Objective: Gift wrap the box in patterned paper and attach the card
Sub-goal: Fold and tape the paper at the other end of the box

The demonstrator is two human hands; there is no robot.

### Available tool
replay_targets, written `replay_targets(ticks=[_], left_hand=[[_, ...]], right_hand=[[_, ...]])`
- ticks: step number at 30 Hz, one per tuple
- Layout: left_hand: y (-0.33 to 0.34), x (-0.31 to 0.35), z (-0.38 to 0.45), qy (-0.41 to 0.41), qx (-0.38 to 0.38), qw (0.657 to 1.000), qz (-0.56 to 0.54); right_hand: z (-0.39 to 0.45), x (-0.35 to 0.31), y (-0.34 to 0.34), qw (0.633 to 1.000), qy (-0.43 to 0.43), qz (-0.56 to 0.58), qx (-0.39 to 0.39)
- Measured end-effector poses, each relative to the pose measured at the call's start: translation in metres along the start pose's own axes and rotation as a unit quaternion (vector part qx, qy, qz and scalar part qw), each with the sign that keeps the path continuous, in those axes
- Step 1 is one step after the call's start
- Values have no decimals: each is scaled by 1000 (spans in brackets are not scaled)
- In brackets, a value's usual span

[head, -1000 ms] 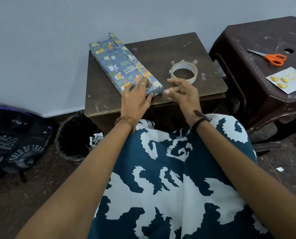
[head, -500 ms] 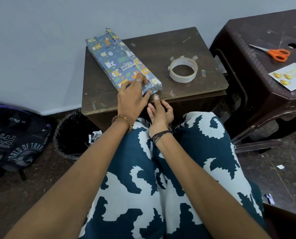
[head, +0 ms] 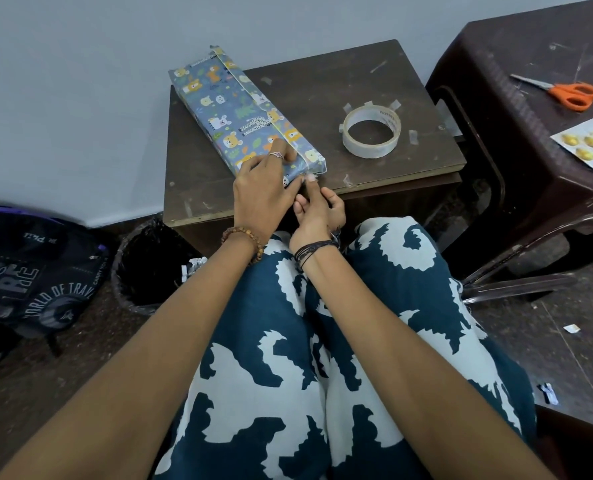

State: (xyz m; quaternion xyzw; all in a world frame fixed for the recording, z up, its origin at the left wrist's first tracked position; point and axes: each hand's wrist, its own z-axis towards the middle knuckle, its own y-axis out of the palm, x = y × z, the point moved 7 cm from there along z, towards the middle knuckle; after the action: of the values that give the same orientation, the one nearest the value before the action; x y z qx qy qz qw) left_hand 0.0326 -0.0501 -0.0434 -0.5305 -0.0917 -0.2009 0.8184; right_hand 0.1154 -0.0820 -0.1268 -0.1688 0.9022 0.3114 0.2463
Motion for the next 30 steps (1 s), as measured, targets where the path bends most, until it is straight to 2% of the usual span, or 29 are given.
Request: replay_targets(ticks=[10, 15, 21, 26, 30], left_hand=[[-2, 1, -1, 26, -13, 1000, 3], [-6, 4, -3, 30, -7, 999, 7], [-5, 14, 0, 39, 15, 997, 66], [0, 18, -1, 114, 45, 982, 143], [-1, 16, 0, 137, 54, 975, 167]], right_hand=[[2, 2, -5, 992, -14, -120, 22], [5, 3, -7, 990, -18, -137, 21], [5, 1, -8, 989, -22, -147, 17], [5, -2, -9, 987, -23, -160, 1], [5, -5, -8, 985, -18, -171, -5]])
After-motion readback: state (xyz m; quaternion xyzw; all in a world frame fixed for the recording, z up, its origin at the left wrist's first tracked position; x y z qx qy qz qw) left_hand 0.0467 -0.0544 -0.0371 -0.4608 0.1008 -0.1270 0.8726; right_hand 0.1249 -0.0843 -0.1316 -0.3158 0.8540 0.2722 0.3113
